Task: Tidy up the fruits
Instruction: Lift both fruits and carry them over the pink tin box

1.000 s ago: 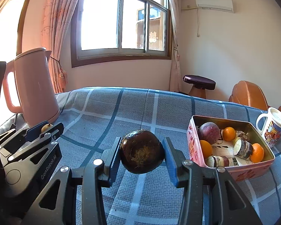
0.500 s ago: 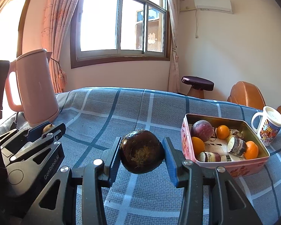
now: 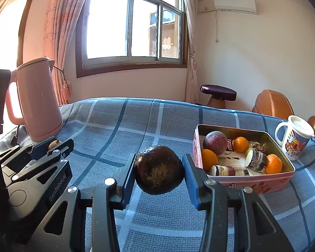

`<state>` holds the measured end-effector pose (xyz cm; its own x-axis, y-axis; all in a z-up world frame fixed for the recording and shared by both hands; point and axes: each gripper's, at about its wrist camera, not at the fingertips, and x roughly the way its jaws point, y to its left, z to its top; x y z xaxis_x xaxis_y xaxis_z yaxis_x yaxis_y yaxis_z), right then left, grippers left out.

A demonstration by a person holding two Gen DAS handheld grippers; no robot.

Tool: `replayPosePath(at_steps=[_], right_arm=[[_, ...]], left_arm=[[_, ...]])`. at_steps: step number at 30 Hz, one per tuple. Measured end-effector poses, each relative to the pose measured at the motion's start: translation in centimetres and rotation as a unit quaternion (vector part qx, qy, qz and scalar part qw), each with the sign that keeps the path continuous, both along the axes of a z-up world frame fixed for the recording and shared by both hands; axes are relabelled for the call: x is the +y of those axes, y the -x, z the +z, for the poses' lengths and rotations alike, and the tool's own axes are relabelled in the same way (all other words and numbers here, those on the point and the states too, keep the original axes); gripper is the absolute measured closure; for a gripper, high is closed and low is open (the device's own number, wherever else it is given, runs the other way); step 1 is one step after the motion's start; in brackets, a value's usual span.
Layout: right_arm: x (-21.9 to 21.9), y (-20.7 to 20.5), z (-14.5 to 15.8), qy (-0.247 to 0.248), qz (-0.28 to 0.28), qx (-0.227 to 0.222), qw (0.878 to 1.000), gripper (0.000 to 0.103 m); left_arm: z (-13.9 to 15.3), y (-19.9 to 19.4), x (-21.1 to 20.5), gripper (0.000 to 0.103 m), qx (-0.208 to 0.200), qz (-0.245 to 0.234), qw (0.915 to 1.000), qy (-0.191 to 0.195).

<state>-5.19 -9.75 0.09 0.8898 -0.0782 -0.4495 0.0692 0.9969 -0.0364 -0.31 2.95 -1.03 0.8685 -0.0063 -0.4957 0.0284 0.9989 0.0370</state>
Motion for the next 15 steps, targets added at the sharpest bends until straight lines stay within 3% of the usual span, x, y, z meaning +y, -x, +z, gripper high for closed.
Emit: replayPosePath(at_steps=[15], right_arm=[[-2.5, 1.0, 0.2, 0.007, -0.014, -0.004, 1.000, 0.057]], left_arm=[[0.0, 0.8, -2.4, 0.076, 0.001, -0.014, 0.9999, -0.002]])
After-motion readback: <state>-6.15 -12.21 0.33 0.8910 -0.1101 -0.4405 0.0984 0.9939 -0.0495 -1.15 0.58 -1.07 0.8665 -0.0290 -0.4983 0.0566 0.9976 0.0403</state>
